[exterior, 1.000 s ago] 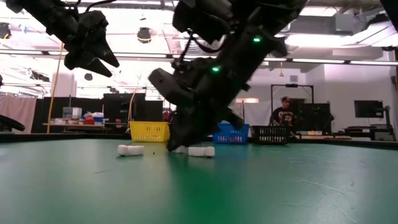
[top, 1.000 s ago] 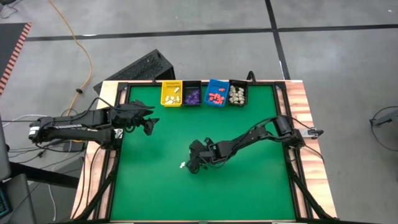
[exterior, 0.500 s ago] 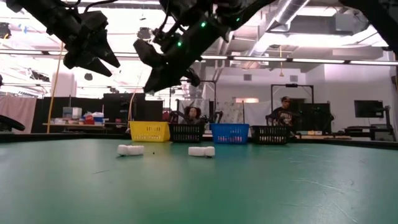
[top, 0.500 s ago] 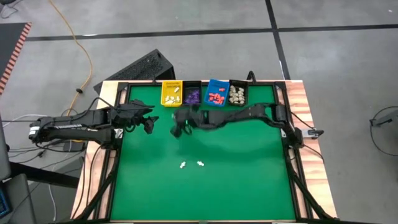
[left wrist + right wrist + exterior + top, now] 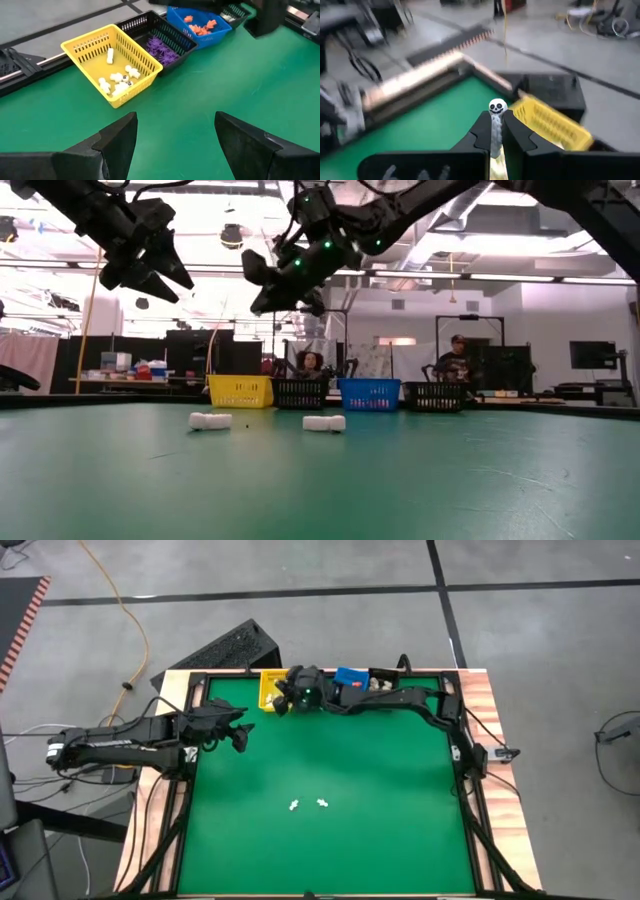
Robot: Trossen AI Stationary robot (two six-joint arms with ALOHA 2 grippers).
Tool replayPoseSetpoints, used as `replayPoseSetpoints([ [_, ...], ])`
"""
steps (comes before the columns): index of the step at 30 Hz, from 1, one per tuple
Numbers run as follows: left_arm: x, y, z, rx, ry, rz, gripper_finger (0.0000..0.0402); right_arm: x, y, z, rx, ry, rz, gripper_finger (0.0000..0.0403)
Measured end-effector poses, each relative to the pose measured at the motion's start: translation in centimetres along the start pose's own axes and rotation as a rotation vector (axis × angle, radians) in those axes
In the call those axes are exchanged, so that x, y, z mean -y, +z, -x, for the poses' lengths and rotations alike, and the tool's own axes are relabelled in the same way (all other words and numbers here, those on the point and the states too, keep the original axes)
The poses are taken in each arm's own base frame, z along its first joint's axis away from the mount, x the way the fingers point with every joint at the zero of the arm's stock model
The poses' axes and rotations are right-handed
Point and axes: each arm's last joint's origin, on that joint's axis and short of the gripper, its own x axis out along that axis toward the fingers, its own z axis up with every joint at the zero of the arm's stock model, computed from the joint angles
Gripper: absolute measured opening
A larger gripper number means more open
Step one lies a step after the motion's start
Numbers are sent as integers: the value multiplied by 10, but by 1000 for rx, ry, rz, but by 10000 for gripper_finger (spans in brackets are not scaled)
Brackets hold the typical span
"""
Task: Sort Halloween decoration
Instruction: Put the white skeleton toy into the yellow basket
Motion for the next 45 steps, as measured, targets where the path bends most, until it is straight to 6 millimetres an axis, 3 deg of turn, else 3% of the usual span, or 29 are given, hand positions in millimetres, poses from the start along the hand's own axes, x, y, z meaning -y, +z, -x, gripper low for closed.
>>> replayPoseSetpoints([
  [2, 0, 0, 0, 4, 6, 0, 256, 6, 1, -7, 37, 3, -43, 45],
  [8, -1, 0, 0, 10, 19, 7, 256, 11, -26, -40, -25, 6, -101, 48],
  [21, 0, 0, 0, 4, 12, 11, 256, 26, -15, -50, -84, -17, -76, 225],
  [26, -1, 0, 0, 3, 16, 9, 256, 28, -16, -43, -238, 120, -158, 245],
  [31, 0, -1, 0, -12, -6, -29, 256, 21, 7, -1, -446, 232, -99, 225],
  [35, 0, -1, 0, -11, -5, -31, 256, 6, 21, 46, -610, 256, -24, 212],
  [38, 0, -1, 0, -10, -7, -29, 256, -14, 20, 85, -763, 263, 43, 208],
  [41, 1, -1, 0, -21, -29, -28, 256, -38, 6, 124, -886, 260, 122, 208],
  [45, 1, -1, 0, -31, -46, -30, 256, -73, -33, 167, -918, 210, 215, 208],
])
